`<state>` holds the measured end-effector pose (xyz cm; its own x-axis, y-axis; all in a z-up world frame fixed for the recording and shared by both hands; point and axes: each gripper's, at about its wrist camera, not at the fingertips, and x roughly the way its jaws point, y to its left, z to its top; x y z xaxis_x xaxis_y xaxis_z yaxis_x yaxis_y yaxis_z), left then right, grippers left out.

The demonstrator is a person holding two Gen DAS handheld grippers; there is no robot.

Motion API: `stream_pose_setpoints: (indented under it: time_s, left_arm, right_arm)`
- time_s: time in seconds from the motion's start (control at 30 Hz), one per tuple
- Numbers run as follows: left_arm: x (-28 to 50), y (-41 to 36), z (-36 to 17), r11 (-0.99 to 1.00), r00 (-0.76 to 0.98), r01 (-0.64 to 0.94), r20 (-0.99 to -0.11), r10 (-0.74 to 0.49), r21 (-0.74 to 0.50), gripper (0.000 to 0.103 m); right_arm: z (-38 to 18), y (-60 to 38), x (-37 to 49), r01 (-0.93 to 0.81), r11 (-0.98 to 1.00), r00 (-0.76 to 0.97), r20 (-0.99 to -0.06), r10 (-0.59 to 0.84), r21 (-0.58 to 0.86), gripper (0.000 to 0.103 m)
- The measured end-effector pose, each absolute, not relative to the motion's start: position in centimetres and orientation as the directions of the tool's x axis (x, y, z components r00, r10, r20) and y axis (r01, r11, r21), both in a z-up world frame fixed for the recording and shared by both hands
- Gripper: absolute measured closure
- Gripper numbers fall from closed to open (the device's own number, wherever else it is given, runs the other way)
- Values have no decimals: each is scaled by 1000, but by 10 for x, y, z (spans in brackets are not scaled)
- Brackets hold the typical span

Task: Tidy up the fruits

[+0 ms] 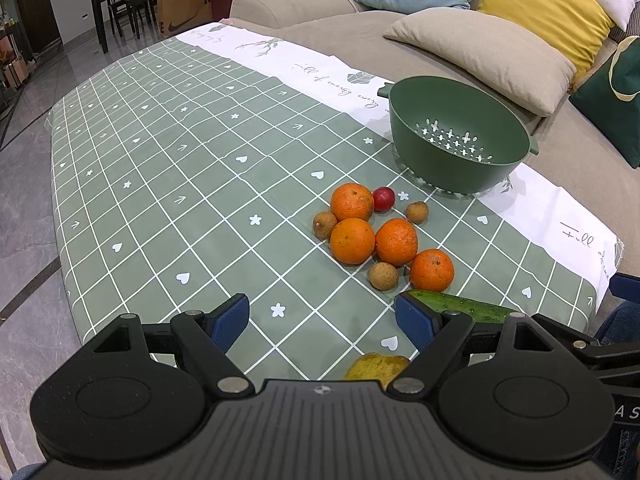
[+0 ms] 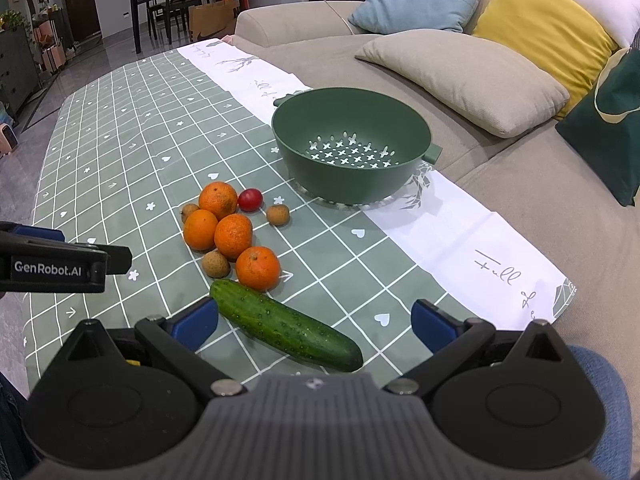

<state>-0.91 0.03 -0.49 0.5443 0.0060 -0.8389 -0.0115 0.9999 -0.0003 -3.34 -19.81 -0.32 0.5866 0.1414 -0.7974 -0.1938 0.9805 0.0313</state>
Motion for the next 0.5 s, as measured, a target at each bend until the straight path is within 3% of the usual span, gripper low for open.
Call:
stream_pose_setpoints:
  time_s: [0.5]
  left_arm:
    - [-9, 7, -6, 1000, 544, -18, -839, 5, -6, 6]
  right_arm:
    - [-4, -194, -33, -199, 980, 581, -803, 133, 19, 4]
